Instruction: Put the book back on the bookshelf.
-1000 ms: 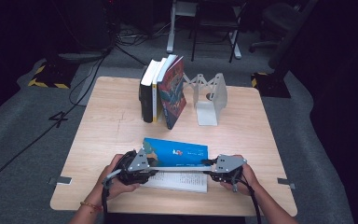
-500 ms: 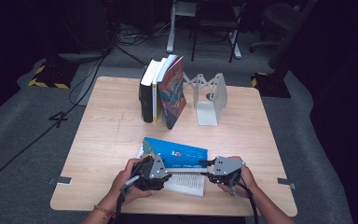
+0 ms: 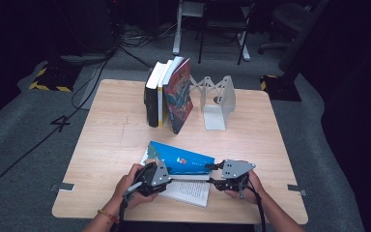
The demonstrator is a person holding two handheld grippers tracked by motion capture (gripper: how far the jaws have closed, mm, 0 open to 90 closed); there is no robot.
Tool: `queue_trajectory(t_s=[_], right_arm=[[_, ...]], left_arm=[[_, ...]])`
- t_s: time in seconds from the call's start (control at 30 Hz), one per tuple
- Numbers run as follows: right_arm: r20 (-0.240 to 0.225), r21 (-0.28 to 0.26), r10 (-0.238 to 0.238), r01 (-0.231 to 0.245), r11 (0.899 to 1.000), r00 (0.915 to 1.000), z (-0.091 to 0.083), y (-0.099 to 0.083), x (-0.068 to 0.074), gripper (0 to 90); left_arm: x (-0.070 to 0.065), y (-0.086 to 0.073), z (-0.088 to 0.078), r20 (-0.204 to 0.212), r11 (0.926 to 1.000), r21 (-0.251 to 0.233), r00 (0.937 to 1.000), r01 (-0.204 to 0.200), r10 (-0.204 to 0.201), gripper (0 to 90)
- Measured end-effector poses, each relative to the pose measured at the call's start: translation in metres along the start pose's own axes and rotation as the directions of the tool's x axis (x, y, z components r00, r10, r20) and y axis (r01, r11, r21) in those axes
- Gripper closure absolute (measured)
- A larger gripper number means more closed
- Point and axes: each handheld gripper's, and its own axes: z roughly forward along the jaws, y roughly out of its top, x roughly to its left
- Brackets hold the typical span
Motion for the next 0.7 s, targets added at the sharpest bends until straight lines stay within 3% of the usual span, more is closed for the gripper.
queue_trajectory(t_s=[0.1, 0.2, 0.3, 0.33, 0.43, 0.57, 0.7], right_arm=[[-0.003, 0.001, 0.040, -0.040, 0.999, 0.9992, 0.002, -0.013, -0.009, 61.4], [0.028, 0.014, -0.001, 0.001, 1.000, 0.9996, 0.001, -0.007, -0.005, 65.6], [0.027, 0.013, -0.009, 0.008, 1.000, 0.9996, -0.001, -0.004, -0.004, 67.6], [0.023, 0.012, -0.015, 0.015, 1.000, 0.9996, -0.001, -0.003, -0.002, 68.4], [0.023, 0.012, -0.022, 0.022, 1.000, 0.9995, -0.002, 0.001, 0.000, 69.4], [0.021, 0.015, -0.026, 0.026, 1.000, 0.9994, -0.002, 0.002, 0.001, 69.6], [0.028, 0.012, -0.021, 0.021, 1.000, 0.9994, -0.002, 0.002, 0.002, 68.9]], left_arm=[[0.000, 0.000, 0.000, 0.002, 1.0000, -0.004, 1.0000, -0.001, 0.001, 67.9], [0.001, 0.000, -0.001, 0.001, 0.9998, -0.013, 0.9999, 0.012, -0.012, 67.0], [0.003, 0.005, -0.003, 0.029, 0.9972, -0.046, 0.9979, 0.059, -0.058, 59.2], [0.003, 0.007, -0.002, 0.042, 0.9974, -0.050, 0.9979, 0.052, -0.050, 56.0], [-0.002, 0.012, 0.001, 0.022, 0.9990, -0.027, 0.9992, 0.035, -0.034, 55.7], [-0.009, 0.019, 0.003, -0.015, 0.9997, -0.022, 0.9999, 0.006, -0.006, 63.8], [-0.009, 0.018, 0.004, -0.010, 0.9994, -0.035, 0.9999, 0.006, -0.007, 67.0]])
